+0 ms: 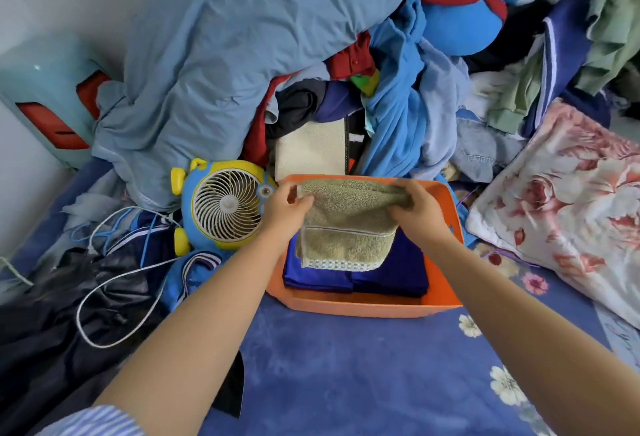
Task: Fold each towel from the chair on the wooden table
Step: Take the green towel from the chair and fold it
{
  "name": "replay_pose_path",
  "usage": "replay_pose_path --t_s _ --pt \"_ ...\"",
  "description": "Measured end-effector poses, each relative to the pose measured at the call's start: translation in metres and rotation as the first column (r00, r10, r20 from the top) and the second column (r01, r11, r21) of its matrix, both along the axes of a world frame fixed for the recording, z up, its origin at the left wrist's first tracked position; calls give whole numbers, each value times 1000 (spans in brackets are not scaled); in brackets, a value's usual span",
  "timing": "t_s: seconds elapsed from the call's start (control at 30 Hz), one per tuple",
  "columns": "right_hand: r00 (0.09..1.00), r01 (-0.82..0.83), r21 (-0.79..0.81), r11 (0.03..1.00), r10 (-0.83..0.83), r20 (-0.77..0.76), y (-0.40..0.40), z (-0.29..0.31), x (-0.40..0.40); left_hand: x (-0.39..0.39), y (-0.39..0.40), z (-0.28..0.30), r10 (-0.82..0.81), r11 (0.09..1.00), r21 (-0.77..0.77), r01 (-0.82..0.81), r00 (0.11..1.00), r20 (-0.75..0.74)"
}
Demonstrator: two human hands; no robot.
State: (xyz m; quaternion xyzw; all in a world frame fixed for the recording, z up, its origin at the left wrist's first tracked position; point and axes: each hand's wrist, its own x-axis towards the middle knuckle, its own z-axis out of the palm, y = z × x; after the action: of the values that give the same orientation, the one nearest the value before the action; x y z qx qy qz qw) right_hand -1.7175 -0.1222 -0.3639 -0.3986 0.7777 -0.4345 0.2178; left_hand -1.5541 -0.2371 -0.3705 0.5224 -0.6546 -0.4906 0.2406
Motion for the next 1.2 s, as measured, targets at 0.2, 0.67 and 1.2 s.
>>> replay_pose_path --t_s 0.2,0.67,1.2 --pt "830 17 172 985 -110 546 -56 -84 -11 -27 -25 -76 134 991 -38 -129 964 230" --pt "878 83 307 948 -215 427 -122 -219 -24 -69 -76 -198 297 954 -105 -282 830 472" --pt "687 -247 757 606 660 -304 -93 -265 13 -27 -61 -269 -278 811 -62 582 476 834"
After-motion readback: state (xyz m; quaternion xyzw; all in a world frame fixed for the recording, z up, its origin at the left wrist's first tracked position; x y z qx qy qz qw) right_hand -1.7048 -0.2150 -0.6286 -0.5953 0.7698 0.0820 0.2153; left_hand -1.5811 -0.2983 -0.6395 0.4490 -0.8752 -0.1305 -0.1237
